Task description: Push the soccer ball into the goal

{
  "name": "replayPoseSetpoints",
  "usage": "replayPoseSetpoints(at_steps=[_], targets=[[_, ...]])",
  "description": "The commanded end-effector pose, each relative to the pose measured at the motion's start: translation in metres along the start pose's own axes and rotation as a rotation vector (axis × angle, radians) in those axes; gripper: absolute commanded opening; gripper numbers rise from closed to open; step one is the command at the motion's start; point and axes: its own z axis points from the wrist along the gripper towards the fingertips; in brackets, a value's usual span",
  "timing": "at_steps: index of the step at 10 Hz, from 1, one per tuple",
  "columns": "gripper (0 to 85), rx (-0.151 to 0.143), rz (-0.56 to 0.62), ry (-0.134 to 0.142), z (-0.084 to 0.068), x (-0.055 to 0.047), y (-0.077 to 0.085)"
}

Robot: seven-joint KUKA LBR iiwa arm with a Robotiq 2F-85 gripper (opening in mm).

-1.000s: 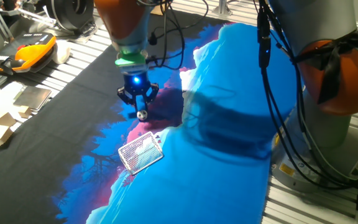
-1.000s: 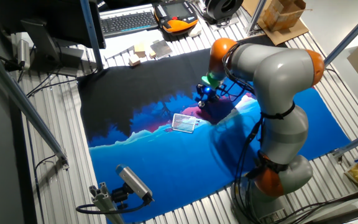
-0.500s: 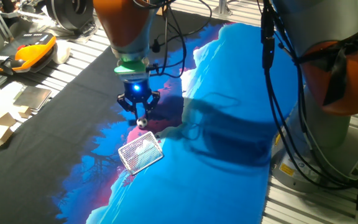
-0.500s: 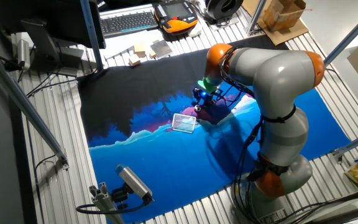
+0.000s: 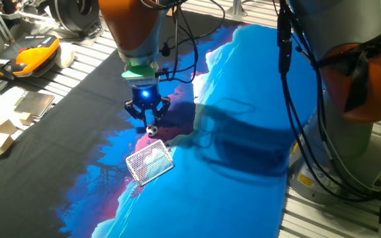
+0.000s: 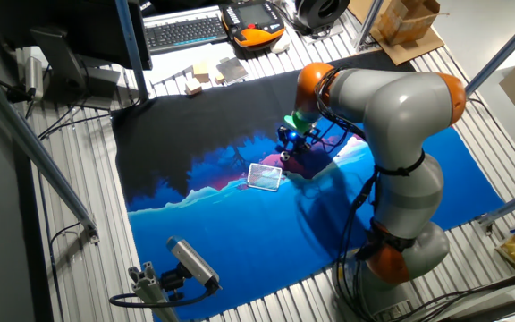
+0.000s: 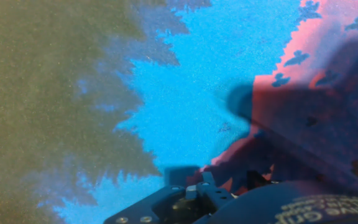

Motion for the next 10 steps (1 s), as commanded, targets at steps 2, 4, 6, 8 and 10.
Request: replayPoseSetpoints(at_steps=[2, 4, 6, 8, 10], targets=[[34.0, 0.003, -0.008, 0.003, 0.0, -0.0001, -0.0001], [34.0, 0.017, -0.046, -0.003, 0.0, -0.0001, -0.0001], [34.0, -0.047, -0.062, 0.065, 0.0, -0.0001, -0.0001], [34.0, -0.125, -0.028, 0.136, 0.0, -0.0001, -0.0001], [34.0, -0.164, 0.004, 0.169, 0.0, -0.0001, -0.0001]])
